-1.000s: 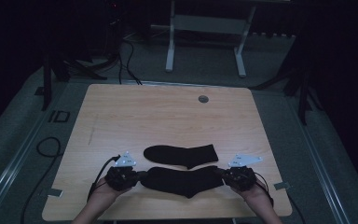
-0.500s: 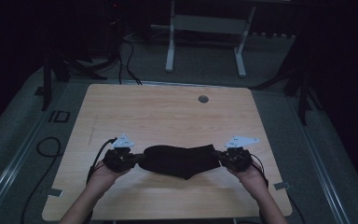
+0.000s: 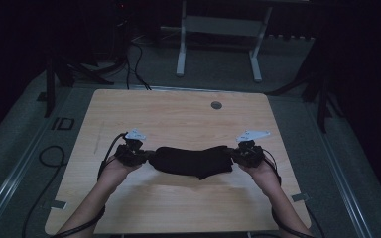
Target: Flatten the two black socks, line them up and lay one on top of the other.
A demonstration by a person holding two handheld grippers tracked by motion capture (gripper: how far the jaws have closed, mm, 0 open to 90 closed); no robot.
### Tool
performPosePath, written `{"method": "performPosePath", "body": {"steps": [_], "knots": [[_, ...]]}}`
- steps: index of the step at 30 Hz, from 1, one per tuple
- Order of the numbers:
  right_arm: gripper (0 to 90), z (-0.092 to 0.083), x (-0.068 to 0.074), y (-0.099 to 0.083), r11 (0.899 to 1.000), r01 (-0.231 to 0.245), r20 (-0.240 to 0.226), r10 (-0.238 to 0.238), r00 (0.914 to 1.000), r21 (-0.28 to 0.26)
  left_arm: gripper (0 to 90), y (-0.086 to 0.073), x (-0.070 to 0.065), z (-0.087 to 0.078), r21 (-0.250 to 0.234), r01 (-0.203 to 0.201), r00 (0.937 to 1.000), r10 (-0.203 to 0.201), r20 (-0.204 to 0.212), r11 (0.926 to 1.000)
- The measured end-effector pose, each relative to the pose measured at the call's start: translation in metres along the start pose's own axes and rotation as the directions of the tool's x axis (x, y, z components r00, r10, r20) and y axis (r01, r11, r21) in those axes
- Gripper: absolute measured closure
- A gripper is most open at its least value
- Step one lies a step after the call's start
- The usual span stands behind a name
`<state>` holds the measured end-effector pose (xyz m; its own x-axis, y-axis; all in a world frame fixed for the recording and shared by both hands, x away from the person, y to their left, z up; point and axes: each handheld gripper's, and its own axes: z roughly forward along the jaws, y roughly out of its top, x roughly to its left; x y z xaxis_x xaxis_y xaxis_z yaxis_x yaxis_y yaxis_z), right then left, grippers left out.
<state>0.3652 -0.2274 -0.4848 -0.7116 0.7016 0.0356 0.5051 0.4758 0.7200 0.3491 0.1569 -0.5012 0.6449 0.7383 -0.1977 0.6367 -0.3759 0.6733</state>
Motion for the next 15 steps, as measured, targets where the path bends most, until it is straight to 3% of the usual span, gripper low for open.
{"method": "performPosePath", "body": {"steps": [12, 15], "knots": [[85.6, 0.035, -0.014, -0.016, 0.992, -0.059, 0.004, 0.059, 0.9982, 0.108, 87.2, -0.007, 0.012, 0.031, 0.081, 0.035, 0.9993, -0.036, 0.007, 0.9961], [85.5, 0.044, -0.016, -0.021, 0.989, -0.053, 0.023, 0.051, 0.9984, 0.138, 87.1, -0.009, 0.014, 0.040, 0.100, 0.049, 0.9987, -0.050, 0.012, 0.9938]]}}
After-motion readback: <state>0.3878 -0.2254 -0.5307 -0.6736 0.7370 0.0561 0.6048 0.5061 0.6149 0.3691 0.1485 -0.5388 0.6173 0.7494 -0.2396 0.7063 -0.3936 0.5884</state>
